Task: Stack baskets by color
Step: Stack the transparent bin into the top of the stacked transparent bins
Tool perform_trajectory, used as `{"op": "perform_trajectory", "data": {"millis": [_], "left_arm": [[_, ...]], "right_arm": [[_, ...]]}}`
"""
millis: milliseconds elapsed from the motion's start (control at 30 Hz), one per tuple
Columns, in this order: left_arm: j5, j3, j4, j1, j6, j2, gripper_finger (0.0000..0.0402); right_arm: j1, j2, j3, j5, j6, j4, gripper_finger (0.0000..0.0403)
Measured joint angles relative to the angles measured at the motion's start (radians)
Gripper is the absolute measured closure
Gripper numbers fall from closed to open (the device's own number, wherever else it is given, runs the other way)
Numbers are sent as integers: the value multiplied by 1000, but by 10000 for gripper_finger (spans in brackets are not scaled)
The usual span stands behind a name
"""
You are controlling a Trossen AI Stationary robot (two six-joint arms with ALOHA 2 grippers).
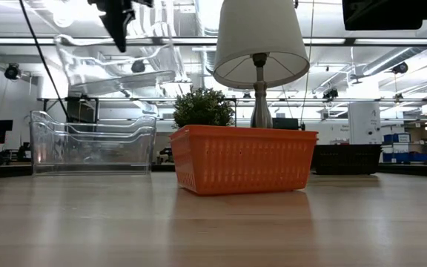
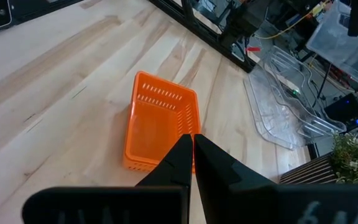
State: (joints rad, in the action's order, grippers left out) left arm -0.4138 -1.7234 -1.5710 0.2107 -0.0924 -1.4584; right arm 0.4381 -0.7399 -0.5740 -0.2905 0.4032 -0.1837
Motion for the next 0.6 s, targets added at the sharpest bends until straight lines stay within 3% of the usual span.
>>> {"op": "perform_trajectory", "data": {"millis": [233, 600], "left_arm": [[96, 127, -1, 34, 97, 84, 402], [129, 204, 0, 51, 137, 55, 402]], "right_arm": [[0, 0, 1, -20, 13, 1, 394], [0, 0, 1, -26, 17, 1, 394]]}}
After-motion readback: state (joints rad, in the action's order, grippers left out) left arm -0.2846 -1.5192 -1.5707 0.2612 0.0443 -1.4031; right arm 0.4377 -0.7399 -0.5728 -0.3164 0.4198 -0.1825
